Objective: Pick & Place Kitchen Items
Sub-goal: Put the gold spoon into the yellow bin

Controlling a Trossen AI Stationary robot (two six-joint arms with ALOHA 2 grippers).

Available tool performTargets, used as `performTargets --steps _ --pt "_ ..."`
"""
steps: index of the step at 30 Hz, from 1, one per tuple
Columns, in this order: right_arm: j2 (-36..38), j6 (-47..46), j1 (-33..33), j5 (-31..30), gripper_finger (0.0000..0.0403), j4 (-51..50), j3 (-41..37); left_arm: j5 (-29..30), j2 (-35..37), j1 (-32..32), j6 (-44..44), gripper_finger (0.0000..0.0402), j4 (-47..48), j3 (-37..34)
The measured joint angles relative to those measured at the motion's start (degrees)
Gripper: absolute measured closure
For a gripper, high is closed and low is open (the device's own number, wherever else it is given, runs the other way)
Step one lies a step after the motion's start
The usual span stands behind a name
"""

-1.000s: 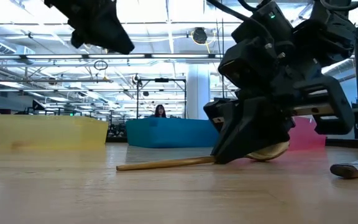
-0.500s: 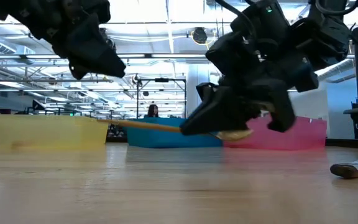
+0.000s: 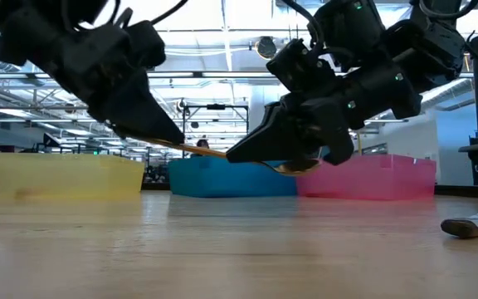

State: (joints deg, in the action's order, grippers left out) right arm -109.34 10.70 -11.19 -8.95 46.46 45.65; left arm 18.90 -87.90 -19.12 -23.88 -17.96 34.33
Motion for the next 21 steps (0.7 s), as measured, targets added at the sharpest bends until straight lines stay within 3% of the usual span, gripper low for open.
performTargets --steps 12,16,21 --pt "0.0 -1.7 0.27 0.0 0.0386 0.13 0.02 0.55 -6.98 2.73 14.78 0.0253 -8.72 0.0" --pt "0.0 -2.72 0.66 0.07 0.0386 0.04 0.02 0.68 -8.5 2.72 19.33 0.0264 -15.89 0.02" --pt "0.0 -2.66 0.69 0.04 0.0386 0.15 0.02 0.68 -8.59 3.13 20.57 0.0286 -16.67 0.02"
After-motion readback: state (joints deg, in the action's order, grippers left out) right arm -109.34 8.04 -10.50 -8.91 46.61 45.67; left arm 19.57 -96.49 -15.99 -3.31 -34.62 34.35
